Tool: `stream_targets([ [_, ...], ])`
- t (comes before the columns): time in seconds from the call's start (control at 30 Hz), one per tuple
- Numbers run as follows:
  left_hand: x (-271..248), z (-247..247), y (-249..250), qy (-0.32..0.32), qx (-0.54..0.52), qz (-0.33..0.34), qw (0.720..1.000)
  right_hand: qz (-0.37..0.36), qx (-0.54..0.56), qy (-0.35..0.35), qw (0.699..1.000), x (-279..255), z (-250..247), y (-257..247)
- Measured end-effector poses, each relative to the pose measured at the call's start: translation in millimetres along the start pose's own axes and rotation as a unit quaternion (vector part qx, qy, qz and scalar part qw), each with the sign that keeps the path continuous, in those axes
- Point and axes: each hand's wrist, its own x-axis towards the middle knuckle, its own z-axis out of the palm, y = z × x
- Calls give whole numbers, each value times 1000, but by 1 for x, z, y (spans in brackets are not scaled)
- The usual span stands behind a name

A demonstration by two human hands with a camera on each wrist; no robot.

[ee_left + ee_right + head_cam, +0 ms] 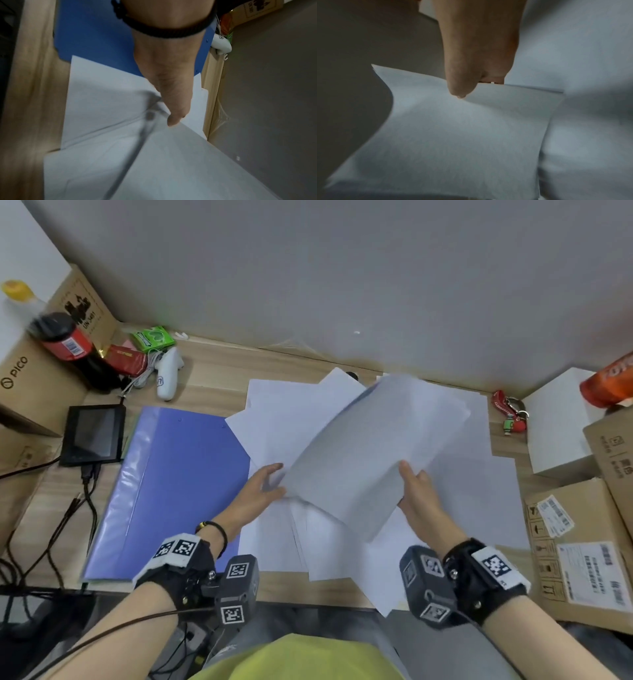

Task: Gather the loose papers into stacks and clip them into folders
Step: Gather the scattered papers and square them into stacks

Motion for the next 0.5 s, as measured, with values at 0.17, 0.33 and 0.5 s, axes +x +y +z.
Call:
stream_targets([
  [0.17,14,6,-16,-31,146,-48,988,-1,26,76,997,12,-23,-1],
  [0.33,28,38,-14,-95,211,-37,972,59,6,79,995,7,-41,32],
  [0.5,33,46,-5,-84,158,-28,983,106,6,66,992,16,-48,56],
])
